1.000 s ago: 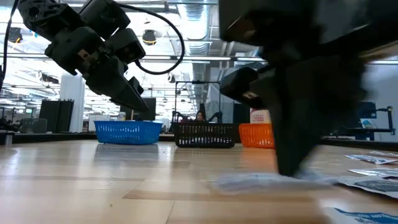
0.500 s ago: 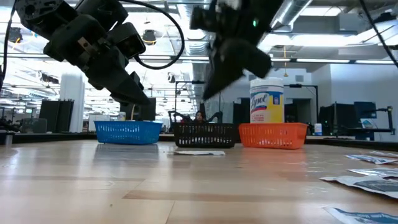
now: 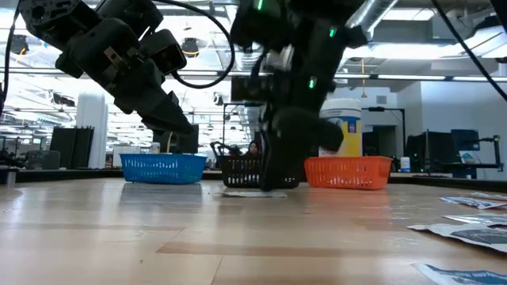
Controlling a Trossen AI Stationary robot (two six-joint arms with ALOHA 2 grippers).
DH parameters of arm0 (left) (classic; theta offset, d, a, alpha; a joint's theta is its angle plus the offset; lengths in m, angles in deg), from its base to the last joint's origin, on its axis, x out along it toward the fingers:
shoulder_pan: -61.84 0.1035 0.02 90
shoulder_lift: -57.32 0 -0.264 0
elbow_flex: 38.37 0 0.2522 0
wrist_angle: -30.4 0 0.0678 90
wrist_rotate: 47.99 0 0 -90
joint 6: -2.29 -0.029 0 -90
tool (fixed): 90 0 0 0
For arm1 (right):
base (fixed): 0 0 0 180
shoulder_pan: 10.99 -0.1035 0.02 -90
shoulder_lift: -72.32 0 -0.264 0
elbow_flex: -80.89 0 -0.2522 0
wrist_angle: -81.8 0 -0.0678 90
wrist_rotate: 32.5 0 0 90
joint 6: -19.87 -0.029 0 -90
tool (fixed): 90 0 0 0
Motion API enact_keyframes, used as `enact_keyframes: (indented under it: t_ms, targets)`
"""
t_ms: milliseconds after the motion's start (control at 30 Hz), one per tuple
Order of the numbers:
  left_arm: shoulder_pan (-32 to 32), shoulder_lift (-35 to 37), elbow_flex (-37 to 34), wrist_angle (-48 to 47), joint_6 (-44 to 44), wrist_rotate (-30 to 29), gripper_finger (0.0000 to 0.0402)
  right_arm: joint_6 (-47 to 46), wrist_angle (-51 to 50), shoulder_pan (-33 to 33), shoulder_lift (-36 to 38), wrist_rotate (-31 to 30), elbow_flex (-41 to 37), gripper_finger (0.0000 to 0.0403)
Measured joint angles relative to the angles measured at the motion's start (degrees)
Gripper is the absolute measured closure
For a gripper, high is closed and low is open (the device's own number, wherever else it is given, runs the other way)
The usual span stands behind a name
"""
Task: Pick & Place First Aid Supplies
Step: Put the bandage into the blue container
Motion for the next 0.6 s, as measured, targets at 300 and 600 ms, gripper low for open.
enact_keyframes:
  t_ms: [300, 600]
  targets:
    - [0.0, 0.0, 0.0, 0.0, 0.0, 0.0, 0.0276, -1.3, 0.6, 0.3, -2.0, 3.0, 0.3, 0.0198]
    - [0.0, 0.0, 0.0, 0.0, 0.0, 0.0, 0.0276, -0.8, 0.8, 3.7, -2.4, 18.1, 0.2, 0.0240]
